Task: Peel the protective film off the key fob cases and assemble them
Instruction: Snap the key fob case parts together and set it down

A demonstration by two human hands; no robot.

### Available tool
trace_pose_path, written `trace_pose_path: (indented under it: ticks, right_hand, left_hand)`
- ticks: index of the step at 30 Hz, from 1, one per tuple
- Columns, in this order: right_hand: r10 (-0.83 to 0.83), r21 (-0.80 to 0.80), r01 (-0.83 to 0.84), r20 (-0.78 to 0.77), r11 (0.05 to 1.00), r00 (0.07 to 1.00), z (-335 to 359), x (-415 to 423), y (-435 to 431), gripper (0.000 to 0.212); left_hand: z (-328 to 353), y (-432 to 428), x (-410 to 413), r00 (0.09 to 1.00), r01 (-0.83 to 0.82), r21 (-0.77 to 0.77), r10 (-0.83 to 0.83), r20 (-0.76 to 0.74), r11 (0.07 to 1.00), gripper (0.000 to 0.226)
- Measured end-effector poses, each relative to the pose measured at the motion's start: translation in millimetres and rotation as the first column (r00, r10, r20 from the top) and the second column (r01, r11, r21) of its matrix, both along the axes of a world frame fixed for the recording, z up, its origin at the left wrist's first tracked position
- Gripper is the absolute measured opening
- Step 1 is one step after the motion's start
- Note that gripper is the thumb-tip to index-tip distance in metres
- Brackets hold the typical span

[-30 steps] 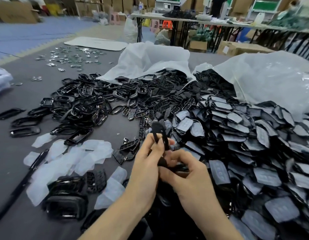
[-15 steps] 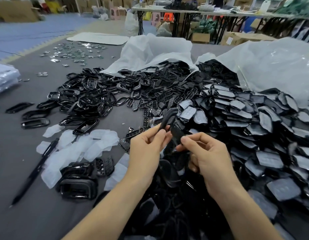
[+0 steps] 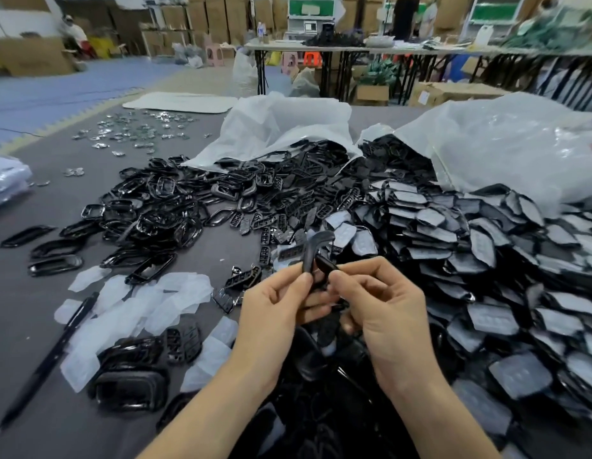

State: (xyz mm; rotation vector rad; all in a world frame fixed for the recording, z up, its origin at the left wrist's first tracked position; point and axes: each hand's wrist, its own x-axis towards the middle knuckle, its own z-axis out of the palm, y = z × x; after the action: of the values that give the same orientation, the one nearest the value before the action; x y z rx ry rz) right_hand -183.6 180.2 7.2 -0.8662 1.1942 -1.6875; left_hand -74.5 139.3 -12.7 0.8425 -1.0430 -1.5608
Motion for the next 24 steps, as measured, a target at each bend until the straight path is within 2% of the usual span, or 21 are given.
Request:
trace_pose_path:
  ticks: [4, 8, 14, 19, 24]
  right_hand:
    - [0.001, 0.002, -0.002, 0.045, 1.0, 0.999, -1, -5, 0, 0.006]
    - [0.029, 0.023, -0.031, 0.081, 0.999, 0.996, 0, -5, -1, 0.01]
    - [0.032, 0.094, -0.044, 0.122, 0.995, 0.992, -9, -6, -3, 0.015]
    - [0.009, 0.1, -0.001, -0.081, 0.995, 0.997, -10, -5, -4, 0.017]
    - [-0.031, 0.088, 0.049, -0.196, 0.995, 0.98, -13, -5, -4, 0.027]
  left_hand:
    - [-4, -3, 1, 0.998, -0.051, 0.022, 0.052, -0.031, 0.998, 0.027]
    - [-9, -5, 1, 0.996, -0.081, 0.038, 0.082, -0.033, 0.996, 0.019]
    - [-9, 0, -3, 0.995, -0.091, -0.059, 0.093, 0.043, 0.994, 0.028]
    - [-4, 5, -1, 0.986, -0.033, -0.193, 0.063, 0.155, 0.981, 0.028]
    - [-5, 10, -3, 0.984, 0.043, -0.207, -0.006, 0.176, 0.977, 0.055]
